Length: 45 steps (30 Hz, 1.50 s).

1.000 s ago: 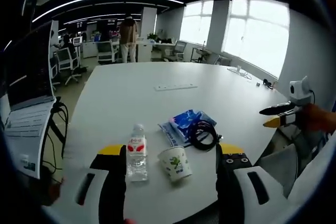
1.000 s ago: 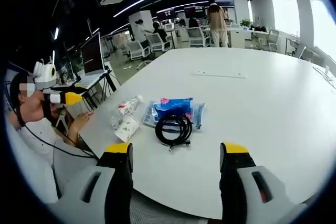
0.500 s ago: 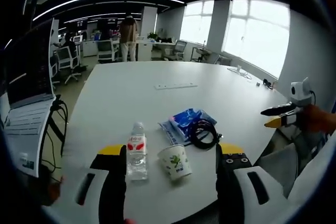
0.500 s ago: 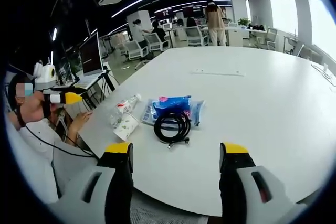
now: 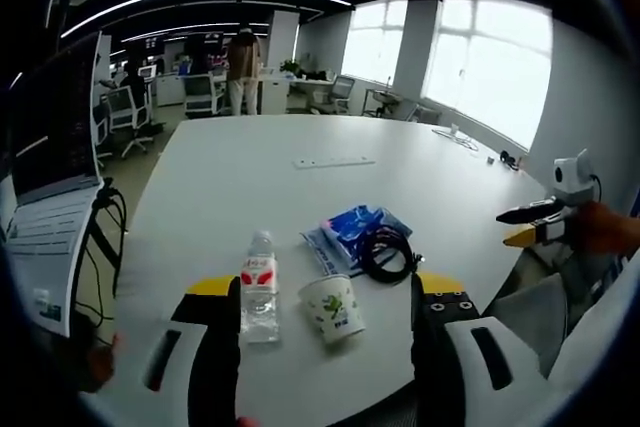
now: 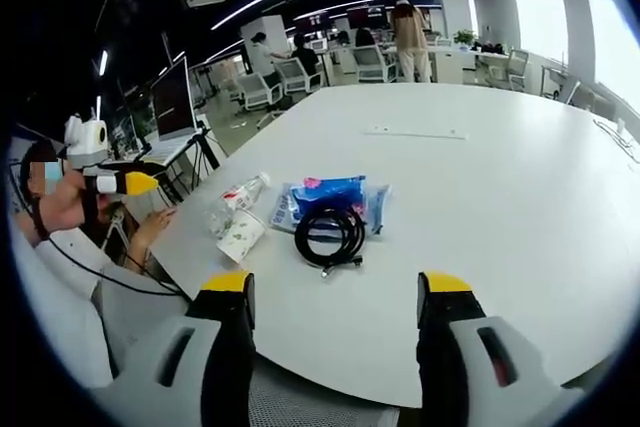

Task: Arrange the tabletop items into an orderly group along one side of the table until the central work area is clear of visible clutter.

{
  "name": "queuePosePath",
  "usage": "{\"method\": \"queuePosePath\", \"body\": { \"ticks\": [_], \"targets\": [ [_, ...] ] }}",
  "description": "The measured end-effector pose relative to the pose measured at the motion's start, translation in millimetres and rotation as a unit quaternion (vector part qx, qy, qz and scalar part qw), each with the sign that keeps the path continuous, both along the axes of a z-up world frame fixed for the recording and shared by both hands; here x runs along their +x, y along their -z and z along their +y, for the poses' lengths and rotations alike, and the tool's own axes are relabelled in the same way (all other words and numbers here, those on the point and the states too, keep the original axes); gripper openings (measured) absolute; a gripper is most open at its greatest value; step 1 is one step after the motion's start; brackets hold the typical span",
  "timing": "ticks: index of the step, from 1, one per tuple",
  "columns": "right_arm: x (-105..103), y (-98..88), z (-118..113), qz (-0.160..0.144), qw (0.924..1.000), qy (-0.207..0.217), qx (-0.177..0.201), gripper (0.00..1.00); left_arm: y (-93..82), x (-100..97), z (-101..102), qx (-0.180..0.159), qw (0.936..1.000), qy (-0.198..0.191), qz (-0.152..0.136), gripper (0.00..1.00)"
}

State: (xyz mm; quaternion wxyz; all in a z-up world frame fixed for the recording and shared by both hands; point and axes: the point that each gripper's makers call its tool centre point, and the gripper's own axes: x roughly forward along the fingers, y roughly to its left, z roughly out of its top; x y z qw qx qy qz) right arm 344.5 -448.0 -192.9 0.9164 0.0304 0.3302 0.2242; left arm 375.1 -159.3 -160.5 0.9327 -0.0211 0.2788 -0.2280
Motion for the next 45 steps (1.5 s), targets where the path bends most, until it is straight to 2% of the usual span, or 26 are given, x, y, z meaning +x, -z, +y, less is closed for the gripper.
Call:
{"method": "queuePosePath", "body": {
  "ticks": [15, 21, 25, 33, 45],
  "targets": [
    [-4.7, 4.0, 1.1, 0.006, 1.0, 0.005, -0.004, 0.66, 13.5, 3.3, 8.8, -0.003, 0.9999, 0.0, 0.015, 0.69],
    [-7.2, 6.2, 1.8, 0.009, 0.9999, 0.012, -0.002, 0.68, 18.9, 7.9, 10.9, 0.006, 0.9996, 0.012, 0.023, 0.69],
    [-8.2, 7.4, 2.3, 0.009, 0.9998, 0.017, 0.0, 0.68, 23.4, 12.8, 13.4, 0.025, 0.999, 0.027, 0.026, 0.69],
    [-11.6, 11.2, 0.9, 0.013, 0.9996, 0.025, 0.0, 0.68, 31.6, 17.0, 15.7, 0.028, 0.9983, 0.034, 0.037, 0.68],
    [-12.5, 12.9, -5.4, 0.017, 0.9991, 0.039, -0.005, 0.67, 46.4, 41.2, 20.5, 0.056, 0.9955, 0.058, 0.049, 0.67]
  ]
}}
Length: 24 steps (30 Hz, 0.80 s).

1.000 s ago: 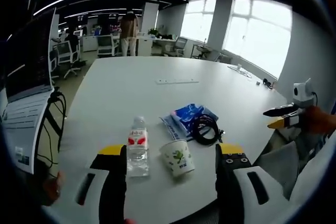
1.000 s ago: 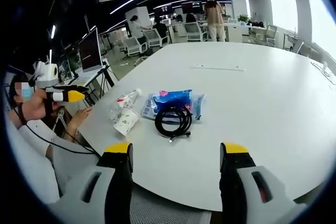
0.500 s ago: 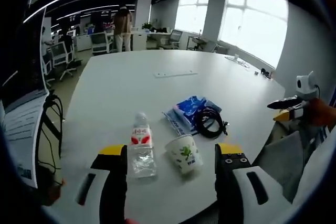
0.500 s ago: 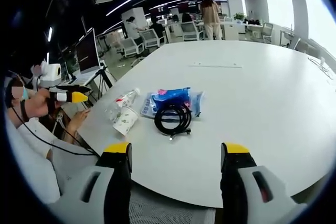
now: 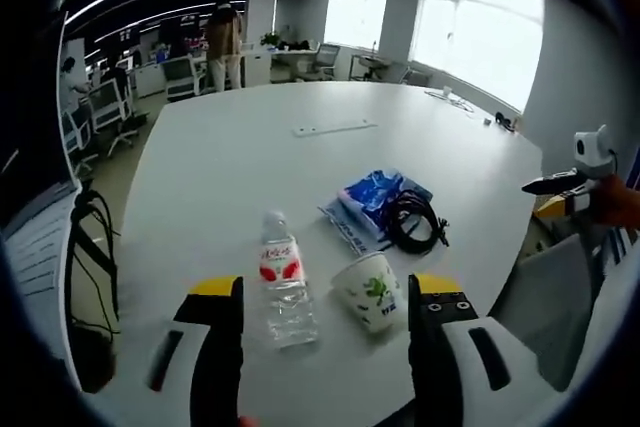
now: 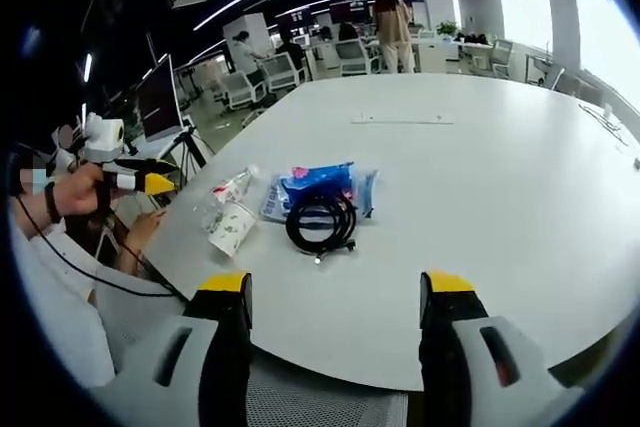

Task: Arrange the tabletop items into an orderly group along one side of the table until the central work area is clear of visible clutter.

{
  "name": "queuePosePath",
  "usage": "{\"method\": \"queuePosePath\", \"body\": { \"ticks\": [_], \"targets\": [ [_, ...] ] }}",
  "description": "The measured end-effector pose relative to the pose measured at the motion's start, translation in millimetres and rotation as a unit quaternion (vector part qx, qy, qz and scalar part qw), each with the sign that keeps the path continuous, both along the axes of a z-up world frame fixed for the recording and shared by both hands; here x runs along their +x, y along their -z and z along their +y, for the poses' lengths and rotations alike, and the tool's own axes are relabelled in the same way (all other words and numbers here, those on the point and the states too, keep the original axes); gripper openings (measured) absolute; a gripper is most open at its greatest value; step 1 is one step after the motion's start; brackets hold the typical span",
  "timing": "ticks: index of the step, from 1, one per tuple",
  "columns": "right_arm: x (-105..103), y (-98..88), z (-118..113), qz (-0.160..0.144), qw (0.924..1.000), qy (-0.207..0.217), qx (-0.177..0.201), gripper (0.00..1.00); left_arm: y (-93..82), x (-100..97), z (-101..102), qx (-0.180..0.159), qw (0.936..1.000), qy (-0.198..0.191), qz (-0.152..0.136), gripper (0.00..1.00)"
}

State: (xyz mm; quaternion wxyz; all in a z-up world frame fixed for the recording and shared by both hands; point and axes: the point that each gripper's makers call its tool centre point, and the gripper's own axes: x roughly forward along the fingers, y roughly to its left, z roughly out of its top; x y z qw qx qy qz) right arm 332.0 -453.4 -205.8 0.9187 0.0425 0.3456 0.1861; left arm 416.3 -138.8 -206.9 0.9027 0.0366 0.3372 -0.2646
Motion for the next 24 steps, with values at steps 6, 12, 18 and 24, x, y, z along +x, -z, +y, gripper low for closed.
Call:
{"method": "queuePosePath", "body": {
  "ticks": [6, 12, 18, 24],
  "targets": [
    [0.4, 1.2, -2.2, 0.004, 1.0, 0.002, -0.004, 0.67, 4.8, 8.6, -2.1, 0.013, 0.9998, 0.018, 0.003, 0.68],
    [0.5, 1.2, -4.2, 0.005, 1.0, 0.006, -0.006, 0.67, 13.2, 17.6, -2.5, 0.014, 0.9995, 0.026, 0.008, 0.67],
    [-2.1, 3.7, -6.0, 0.008, 0.9999, 0.011, -0.009, 0.66, 25.2, 29.9, 0.6, 0.02, 0.9991, 0.032, 0.017, 0.67],
    [-3.1, 3.6, -7.2, 0.009, 0.9998, 0.013, -0.011, 0.66, 34.7, 37.6, 2.5, 0.024, 0.9988, 0.033, 0.026, 0.67]
  ]
}}
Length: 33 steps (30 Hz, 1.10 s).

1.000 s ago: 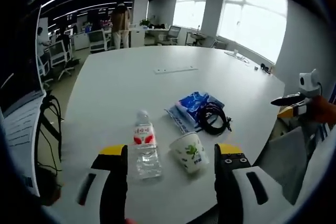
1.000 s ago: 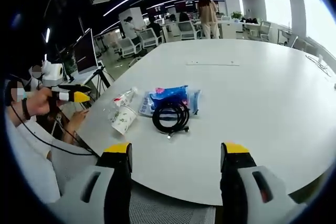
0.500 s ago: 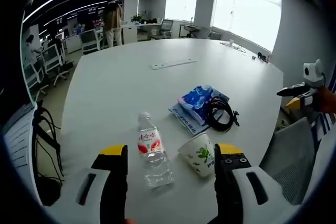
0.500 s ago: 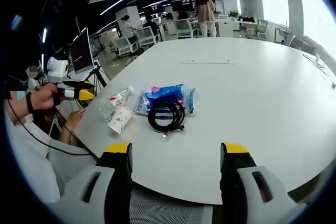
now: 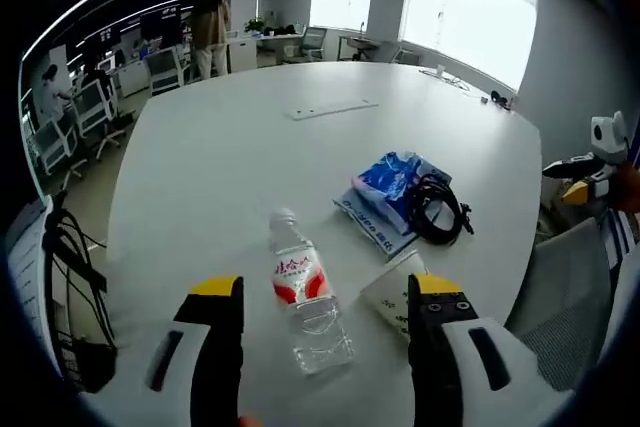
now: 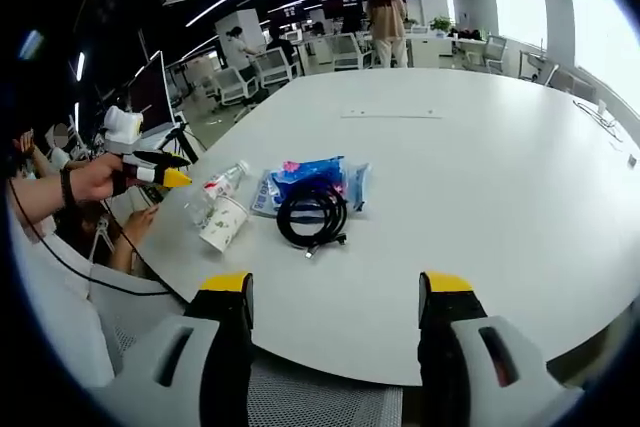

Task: Arrange the tabletop items into an orderly group along one side of the table until the central work area is clear of visible clutter.

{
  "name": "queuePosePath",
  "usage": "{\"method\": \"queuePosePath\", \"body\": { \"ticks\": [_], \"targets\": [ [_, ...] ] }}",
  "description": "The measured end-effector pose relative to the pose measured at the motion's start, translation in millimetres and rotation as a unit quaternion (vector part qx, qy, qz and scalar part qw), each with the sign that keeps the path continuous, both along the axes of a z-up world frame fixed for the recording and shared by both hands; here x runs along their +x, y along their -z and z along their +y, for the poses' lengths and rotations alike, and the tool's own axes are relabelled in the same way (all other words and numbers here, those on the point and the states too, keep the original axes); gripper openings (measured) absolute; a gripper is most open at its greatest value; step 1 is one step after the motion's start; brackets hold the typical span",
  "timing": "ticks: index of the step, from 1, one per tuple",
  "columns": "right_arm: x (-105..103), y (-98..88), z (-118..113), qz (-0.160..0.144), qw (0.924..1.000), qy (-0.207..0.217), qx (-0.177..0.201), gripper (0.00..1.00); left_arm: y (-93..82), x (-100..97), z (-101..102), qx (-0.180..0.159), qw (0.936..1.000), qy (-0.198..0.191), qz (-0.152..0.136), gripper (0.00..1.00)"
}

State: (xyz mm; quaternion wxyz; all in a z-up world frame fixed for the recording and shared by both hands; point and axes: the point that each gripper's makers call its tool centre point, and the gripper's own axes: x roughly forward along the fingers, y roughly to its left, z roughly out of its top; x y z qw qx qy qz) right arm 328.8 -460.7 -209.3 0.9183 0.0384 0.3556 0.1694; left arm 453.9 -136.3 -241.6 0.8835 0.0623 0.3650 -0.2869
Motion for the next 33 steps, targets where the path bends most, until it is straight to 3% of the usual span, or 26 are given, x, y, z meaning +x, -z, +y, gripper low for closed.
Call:
{"method": "queuePosePath", "body": {
  "ticks": [22, 33],
  "targets": [
    [-0.5, 5.8, -3.4, 0.011, 0.9999, 0.008, -0.002, 0.64, 29.9, 17.8, -13.9, -0.004, 0.9993, 0.005, 0.038, 0.67],
    [-2.2, 8.4, -5.0, 0.017, 0.9998, 0.011, -0.003, 0.64, 45.8, 26.9, -10.6, 0.013, 0.9985, 0.004, 0.052, 0.63]
  ]
}}
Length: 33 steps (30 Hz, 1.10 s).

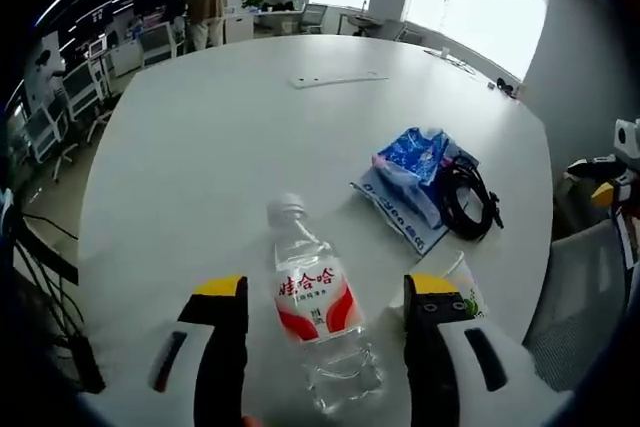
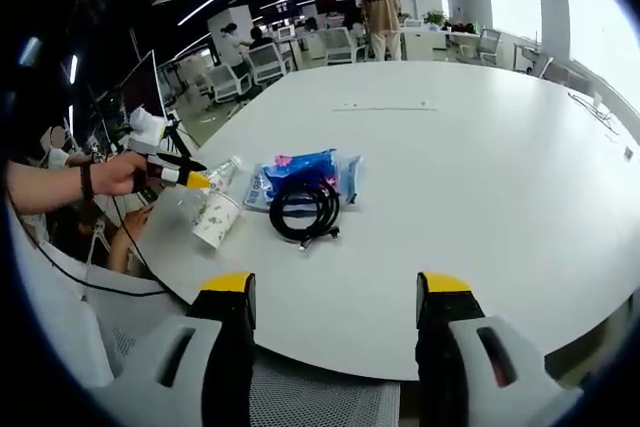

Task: Arrange the tabletop items into an orderly group along one side of the table until the central work area is clear of visible clutter.

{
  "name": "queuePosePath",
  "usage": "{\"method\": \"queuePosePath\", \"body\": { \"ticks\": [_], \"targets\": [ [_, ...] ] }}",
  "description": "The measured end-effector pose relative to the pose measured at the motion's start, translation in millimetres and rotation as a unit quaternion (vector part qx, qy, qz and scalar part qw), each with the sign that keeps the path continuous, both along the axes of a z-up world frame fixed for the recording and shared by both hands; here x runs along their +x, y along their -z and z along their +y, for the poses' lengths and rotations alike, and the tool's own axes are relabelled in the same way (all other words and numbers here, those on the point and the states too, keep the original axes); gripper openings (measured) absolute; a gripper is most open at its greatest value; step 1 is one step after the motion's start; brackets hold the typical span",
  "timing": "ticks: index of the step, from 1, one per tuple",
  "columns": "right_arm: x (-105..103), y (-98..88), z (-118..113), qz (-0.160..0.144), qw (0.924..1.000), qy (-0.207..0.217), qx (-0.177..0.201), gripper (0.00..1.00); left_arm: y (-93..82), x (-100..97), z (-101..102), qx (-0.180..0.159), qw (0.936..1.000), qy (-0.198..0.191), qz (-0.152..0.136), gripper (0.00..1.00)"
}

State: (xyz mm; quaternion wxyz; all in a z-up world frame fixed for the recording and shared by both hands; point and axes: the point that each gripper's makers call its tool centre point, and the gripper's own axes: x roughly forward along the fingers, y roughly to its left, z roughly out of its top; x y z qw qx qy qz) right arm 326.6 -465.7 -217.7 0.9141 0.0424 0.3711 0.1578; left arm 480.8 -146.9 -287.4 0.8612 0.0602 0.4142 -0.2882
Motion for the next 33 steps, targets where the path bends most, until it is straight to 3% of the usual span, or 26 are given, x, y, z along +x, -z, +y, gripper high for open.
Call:
{"method": "queuePosePath", "body": {
  "ticks": [20, 33],
  "targets": [
    [3.9, -0.4, 4.3, 0.0, 1.0, -0.007, 0.0, 0.64, 18.5, 2.9, 2.6, 0.04, 0.9985, 0.026, 0.027, 0.55],
    [3.5, -0.4, 6.0, -0.001, 1.0, -0.007, 0.003, 0.64, 24.5, 4.8, 2.8, 0.045, 0.9971, -0.002, 0.062, 0.48]
  ]
}}
